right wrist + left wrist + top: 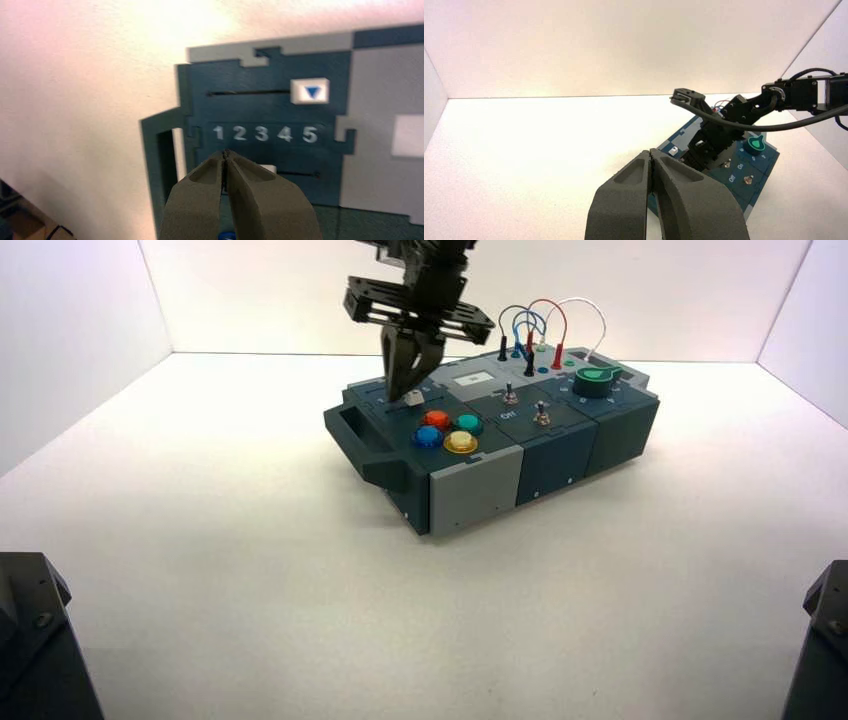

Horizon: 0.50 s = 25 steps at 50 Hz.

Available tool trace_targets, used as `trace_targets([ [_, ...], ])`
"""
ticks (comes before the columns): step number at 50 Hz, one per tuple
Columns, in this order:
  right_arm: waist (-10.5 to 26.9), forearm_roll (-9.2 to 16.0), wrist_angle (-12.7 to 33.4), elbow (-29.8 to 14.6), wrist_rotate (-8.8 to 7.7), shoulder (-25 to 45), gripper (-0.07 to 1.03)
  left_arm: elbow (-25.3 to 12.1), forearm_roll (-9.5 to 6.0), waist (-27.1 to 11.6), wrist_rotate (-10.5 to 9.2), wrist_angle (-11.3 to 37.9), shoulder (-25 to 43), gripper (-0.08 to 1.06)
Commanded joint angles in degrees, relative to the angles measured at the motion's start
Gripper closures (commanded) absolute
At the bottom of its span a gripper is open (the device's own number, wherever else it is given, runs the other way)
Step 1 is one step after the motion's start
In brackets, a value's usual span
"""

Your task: Move the bottom slider to position 3.

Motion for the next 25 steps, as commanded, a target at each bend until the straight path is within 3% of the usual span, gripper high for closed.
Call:
trace_targets([
  [1,1.85,0.26,-0.18,-2.9,-0.53,-3.96,0.98,-1.14,0.09,0.35,0.09,-0.62,0.62,1.01],
  [25,2.46,-0.53,-0.53,-4.31,-3.08,-9.32,0.98,-1.32,0.18,0.35,0.18,-0.44,3.6,1.01],
])
